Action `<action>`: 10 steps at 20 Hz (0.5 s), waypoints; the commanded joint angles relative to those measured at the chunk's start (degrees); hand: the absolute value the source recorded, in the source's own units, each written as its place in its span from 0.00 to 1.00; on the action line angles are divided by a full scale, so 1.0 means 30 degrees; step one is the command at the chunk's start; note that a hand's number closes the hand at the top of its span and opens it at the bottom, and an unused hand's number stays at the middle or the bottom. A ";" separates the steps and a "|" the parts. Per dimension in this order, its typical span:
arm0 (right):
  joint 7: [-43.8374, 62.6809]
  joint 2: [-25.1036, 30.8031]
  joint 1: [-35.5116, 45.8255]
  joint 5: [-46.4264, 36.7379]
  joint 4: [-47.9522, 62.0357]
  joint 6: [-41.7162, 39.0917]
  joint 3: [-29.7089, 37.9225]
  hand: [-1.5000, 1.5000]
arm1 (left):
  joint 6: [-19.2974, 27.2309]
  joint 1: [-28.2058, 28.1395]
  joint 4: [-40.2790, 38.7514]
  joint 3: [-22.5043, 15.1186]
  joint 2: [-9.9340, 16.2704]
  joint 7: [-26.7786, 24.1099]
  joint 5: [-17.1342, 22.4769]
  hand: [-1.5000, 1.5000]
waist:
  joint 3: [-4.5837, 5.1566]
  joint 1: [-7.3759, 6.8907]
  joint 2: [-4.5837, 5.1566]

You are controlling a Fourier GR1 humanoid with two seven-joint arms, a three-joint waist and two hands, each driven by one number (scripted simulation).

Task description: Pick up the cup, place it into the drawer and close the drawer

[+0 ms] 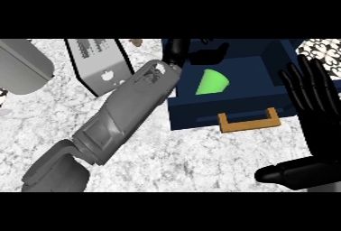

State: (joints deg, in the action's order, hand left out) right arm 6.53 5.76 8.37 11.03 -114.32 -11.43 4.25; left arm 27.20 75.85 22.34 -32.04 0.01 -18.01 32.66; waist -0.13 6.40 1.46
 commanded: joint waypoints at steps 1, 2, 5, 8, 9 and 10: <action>0.0065 -0.0374 0.0691 -0.0051 0.0094 0.0189 -0.0487 0.00 | 0.0671 -0.0244 0.0210 -0.1021 -0.0003 0.0119 0.0654 0.00 | 0.0006 0.0274 0.0086; 0.0714 -0.0196 0.0781 0.0416 -0.0223 0.0361 -0.0047 0.00 | 0.0797 -0.0796 0.0692 -0.1082 -0.0003 -0.0530 0.0967 0.00 | 0.0016 0.0214 0.0032; -0.0202 -0.0312 0.0069 0.0388 -0.0178 -0.0049 -0.0149 0.00 | 0.0266 -0.0037 0.0685 -0.0612 -0.0003 -0.1014 0.1690 0.00 | 0.0008 0.0100 0.0048; 0.0458 -0.0631 0.0795 0.0867 0.0200 0.0355 -0.0167 0.00 | -0.0255 -0.0133 0.1619 -0.0133 -0.0003 -0.1594 0.2919 0.00 | 0.0027 -0.0295 -0.0046; -0.0039 -0.0684 -0.0208 0.1143 -0.0100 -0.0252 -0.0385 0.00 | 0.0406 -0.0062 0.2167 -0.0373 -0.0003 -0.1445 0.3293 0.00 | 0.0013 -0.0141 -0.0104; 0.0678 -0.0089 -0.0708 0.2302 -0.0594 -0.0417 0.0737 0.00 | -0.0484 0.0070 0.1771 0.0433 -0.0003 -0.1978 0.3420 0.00 | 0.0023 -0.0507 -0.0193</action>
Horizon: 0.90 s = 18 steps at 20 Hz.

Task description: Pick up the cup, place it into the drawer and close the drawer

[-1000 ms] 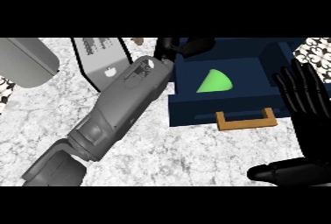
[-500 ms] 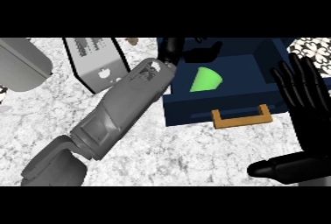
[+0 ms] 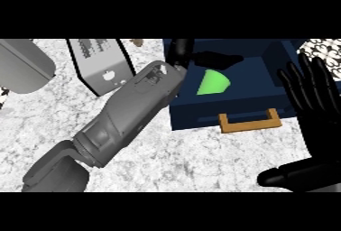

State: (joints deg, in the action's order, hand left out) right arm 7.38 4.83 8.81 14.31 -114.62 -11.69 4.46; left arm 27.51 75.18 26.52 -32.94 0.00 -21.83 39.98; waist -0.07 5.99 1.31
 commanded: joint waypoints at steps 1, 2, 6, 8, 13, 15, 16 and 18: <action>0.1260 0.0220 0.0286 0.1110 -0.1122 0.0332 0.0561 0.00 | -0.1207 0.0014 0.0301 0.1227 0.0001 -0.1568 0.1100 0.00 | 0.0026 -0.0721 -0.0183; 0.0386 -0.0070 -0.0440 0.0643 -0.0357 -0.0194 -0.0085 0.00 | -0.0831 0.0370 0.0612 0.1309 0.0001 -0.1791 0.1378 0.00 | 0.0012 -0.0732 -0.0162; 0.0769 0.0858 -0.1389 0.1909 -0.1152 -0.1059 0.0933 0.00 | -0.1078 -0.0241 0.1951 0.1582 0.0001 -0.1348 0.1915 0.00 | 0.0012 -0.1361 -0.0384; 0.1230 0.1128 -0.2151 0.1961 -0.2431 -0.1410 0.0613 1.00 | -0.1798 -0.0562 0.1950 0.2532 0.0724 -0.0782 0.1704 0.00 | 0.0027 -0.1761 -0.0514; 0.1438 0.3152 -0.1896 0.0418 -0.3051 -0.2717 0.0635 1.00 | -0.2248 -0.3057 0.4385 0.3090 0.2466 -0.1257 0.1883 0.00 | 0.0054 -0.2132 -0.0601; 0.0793 0.3730 -0.1999 0.0105 -0.1872 -0.3577 0.0956 1.00 | -0.1488 -0.4262 0.6414 0.3089 0.2744 -0.0777 0.1965 0.00 | 0.0040 -0.2516 -0.0671; 0.0381 0.3280 -0.1652 -0.1312 -0.1635 -0.3225 0.0167 1.00 | -0.1325 -0.4844 0.6734 0.3116 0.2954 -0.0939 0.1785 0.00 | 0.0037 -0.2513 -0.0602; 0.0656 0.3106 -0.1764 -0.1783 -0.1828 -0.3112 -0.0296 1.00 | -0.0758 -0.6049 0.8677 0.3024 0.3618 0.0414 0.1867 0.00 | 0.0034 -0.2570 -0.0635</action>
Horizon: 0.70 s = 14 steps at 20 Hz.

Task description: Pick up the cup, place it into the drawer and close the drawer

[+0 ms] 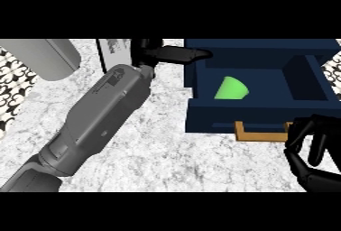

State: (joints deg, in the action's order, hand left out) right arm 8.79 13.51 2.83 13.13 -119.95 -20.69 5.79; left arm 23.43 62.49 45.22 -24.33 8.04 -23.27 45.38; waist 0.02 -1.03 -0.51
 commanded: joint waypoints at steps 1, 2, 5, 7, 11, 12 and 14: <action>-0.0696 0.0481 -0.1212 -0.1640 -0.0462 -0.0649 -0.0240 1.00 | 0.0526 -0.2244 0.3650 0.0111 0.1958 0.1874 0.0204 0.00 | -0.0007 -0.0264 -0.0115; 0.0065 0.0694 -0.0418 -0.1687 -0.0342 -0.0471 -0.0342 1.00 | 0.0873 -0.3536 0.4274 0.0150 0.1926 0.0865 -0.0054 0.00 | 0.0002 -0.0263 -0.0054; -0.0062 0.0429 -0.1122 -0.3451 -0.0598 -0.0544 -0.1515 1.00 | 0.0758 -0.5579 0.6415 0.0208 0.2832 0.1403 -0.0048 0.00 | -0.0001 -0.0095 0.0026; -0.0224 0.0885 0.0169 -0.3738 0.1147 -0.0600 -0.0985 1.00 | 0.1131 -0.6736 0.8586 0.0459 0.3968 0.2516 0.0244 0.00 | -0.0010 -0.0320 0.0032; -0.0264 0.0593 -0.0608 -0.5061 0.0723 -0.0363 -0.1605 1.00 | -0.0611 -1.0192 1.1206 0.1384 0.5924 0.2432 0.0574 0.00 | -0.0004 -0.0028 0.0077; 0.0165 0.0334 0.0451 -0.5773 0.1110 0.0244 -0.1815 1.00 | 0.0004 -1.0370 1.2450 0.1203 0.6074 0.3166 0.0237 0.00 | -0.0007 -0.0032 0.0083; -0.2015 0.0881 0.0319 -0.8097 0.2899 -0.0113 -0.2502 1.00 | -0.0518 -1.1600 1.2130 0.1246 0.5831 0.1859 0.0049 0.00 | -0.0009 -0.0089 0.0139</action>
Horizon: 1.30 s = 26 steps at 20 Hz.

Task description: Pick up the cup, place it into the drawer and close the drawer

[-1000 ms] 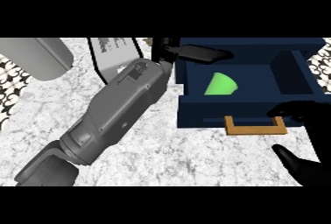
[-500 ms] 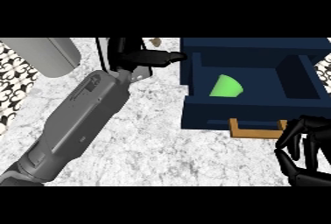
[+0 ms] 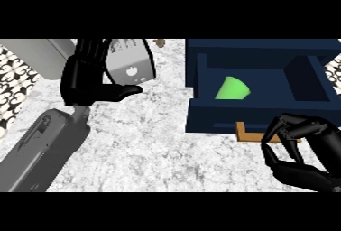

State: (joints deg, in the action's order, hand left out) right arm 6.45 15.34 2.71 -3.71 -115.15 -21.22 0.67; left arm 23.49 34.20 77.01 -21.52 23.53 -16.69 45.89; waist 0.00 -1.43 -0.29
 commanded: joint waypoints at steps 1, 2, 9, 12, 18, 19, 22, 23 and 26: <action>-0.1335 0.0641 0.0198 -0.3437 0.0525 0.0017 -0.1370 1.00 | -0.1656 -0.2628 0.1302 0.0917 0.1195 -0.0497 0.0484 0.00 | 0.0009 0.0026 0.0062; -0.1244 0.0994 0.0789 -0.4312 0.0999 -0.0091 -0.1896 1.00 | -0.1588 -0.3233 0.2109 0.0658 0.1241 -0.0442 0.0472 0.00 | 0.0011 -0.0210 0.0043; -0.5460 0.1222 0.0777 -1.0976 0.5922 0.2954 -0.4419 1.00 | -0.3565 -0.5606 0.3151 0.1987 0.2681 -0.0538 0.0996 0.00 | -0.0015 -0.0086 0.0131; -0.4818 0.0338 0.2591 -1.1812 0.7529 0.3228 -0.5003 1.00 | -0.3797 -0.7420 0.4272 0.2376 0.2724 -0.0781 0.0500 0.00 | -0.0007 0.0096 0.0098; -0.6397 -0.0213 0.4502 -1.3176 1.2971 0.4458 -0.4469 0.00 | -0.6265 -0.8661 0.3361 0.4386 0.3045 -0.1068 0.0745 0.00 | -0.0003 0.0253 0.0120; -0.6807 -0.0065 0.4930 -1.3709 1.4088 0.4725 -0.4581 0.00 | -0.5807 -0.8534 0.3544 0.3922 0.2456 -0.1339 0.0297 0.00 | -0.0006 0.0231 0.0134; -0.6780 -0.0862 0.5250 -1.4655 1.5351 0.5460 -0.4835 0.00 | -0.6909 -0.9938 0.4040 0.5028 0.2782 -0.1229 0.0272 0.00 | -0.0003 0.0285 0.0102; -0.6753 -0.1347 0.7665 -1.4605 1.8315 0.5796 -0.4166 0.00 | -0.8016 -0.9347 0.3485 0.5639 0.3571 -0.0645 0.1540 0.00 | -0.0009 0.0019 0.0180; -0.8148 -0.1539 0.8333 -1.4599 2.0374 0.6179 -0.3551 0.00 | -0.8946 -0.8848 0.1831 0.6044 0.2543 -0.1238 0.0584 0.00 | -0.0003 0.0283 0.0159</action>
State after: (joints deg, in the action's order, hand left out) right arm -16.19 12.75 22.84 -46.10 -63.43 -4.28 -11.29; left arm 1.08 7.17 86.16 -5.91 32.18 -19.85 47.78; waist 0.04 -0.82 0.02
